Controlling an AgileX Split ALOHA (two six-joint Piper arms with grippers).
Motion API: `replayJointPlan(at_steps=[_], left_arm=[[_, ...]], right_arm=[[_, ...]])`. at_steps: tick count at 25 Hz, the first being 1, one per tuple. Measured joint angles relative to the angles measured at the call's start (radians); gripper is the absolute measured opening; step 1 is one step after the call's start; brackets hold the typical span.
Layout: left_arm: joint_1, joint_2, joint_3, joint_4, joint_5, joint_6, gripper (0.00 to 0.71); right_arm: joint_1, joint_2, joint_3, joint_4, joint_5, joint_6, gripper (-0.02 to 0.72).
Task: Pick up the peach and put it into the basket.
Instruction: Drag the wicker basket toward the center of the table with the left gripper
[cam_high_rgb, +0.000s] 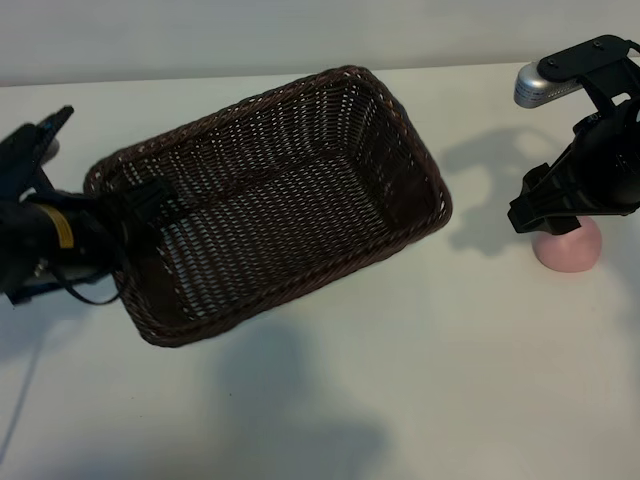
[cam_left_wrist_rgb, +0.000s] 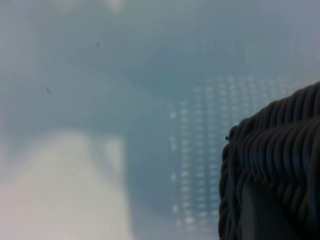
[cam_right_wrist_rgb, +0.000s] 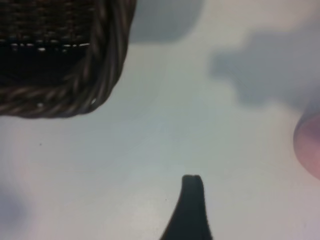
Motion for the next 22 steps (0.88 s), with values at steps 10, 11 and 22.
replayJointPlan(at_steps=[10,11,22], left_arm=[[0.11,0.059,-0.272,-0.32,0.203,0.574,0.164],[0.123,0.076,-0.292,-0.379,0.225,0.639,0.164],[0.153,0.303,-0.47,-0.583,0.287,0.927,0.164]], right_arm=[[0.0,0.0,0.0,0.001,0.001,0.001,0.595],[0.0,0.0,0.0,0.001,0.001,0.001,0.595],[0.0,0.0,0.0,0.001,0.002,0.001,0.595]])
